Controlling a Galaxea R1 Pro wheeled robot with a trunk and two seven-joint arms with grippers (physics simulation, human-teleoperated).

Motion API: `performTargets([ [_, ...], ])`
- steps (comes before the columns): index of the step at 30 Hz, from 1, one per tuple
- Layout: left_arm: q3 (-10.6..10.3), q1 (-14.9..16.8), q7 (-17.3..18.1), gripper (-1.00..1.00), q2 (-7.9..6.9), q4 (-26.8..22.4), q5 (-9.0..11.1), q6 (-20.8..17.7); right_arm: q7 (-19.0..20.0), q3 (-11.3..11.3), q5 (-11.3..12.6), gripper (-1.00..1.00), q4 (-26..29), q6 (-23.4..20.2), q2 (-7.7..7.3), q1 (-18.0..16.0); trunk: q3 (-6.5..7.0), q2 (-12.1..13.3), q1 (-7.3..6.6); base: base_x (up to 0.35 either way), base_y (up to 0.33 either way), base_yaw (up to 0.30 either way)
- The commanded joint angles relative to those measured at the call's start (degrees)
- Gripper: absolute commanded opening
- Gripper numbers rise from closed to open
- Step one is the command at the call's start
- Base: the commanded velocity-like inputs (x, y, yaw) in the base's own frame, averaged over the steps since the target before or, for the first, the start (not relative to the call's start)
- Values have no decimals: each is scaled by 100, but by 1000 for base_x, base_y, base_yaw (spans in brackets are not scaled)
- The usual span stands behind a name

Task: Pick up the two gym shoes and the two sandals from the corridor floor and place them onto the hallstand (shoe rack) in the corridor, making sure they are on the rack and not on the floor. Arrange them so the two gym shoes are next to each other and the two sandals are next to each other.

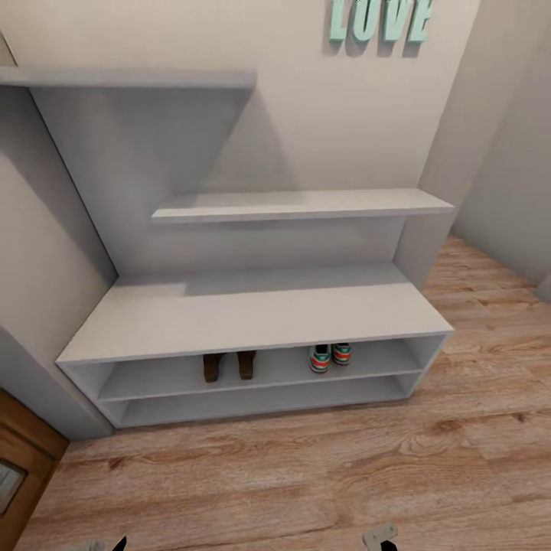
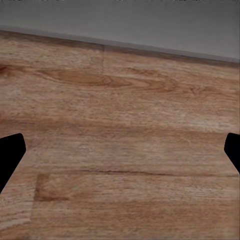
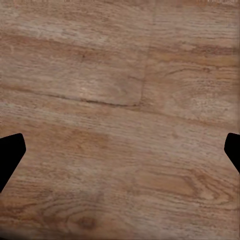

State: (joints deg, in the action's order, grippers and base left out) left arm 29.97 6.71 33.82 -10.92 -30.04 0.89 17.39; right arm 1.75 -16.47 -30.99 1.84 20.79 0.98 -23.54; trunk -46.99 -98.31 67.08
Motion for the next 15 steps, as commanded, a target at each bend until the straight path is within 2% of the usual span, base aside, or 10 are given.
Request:
performTargets([
  [1,27,5,45,100,2,7,8,5,18,-49,-30,100,1,13,0,-1,14,40,-23,0,0,0],
  [6,30,5,45,100,2,5,9,15,18,-49,-30,100,1,13,-1,-1,104,240,-133,0,0,0],
  [15,69,5,66,100,-5,-2,22,33,18,-49,-30,100,1,13,-2,-1,104,240,-133,0,0,0],
])
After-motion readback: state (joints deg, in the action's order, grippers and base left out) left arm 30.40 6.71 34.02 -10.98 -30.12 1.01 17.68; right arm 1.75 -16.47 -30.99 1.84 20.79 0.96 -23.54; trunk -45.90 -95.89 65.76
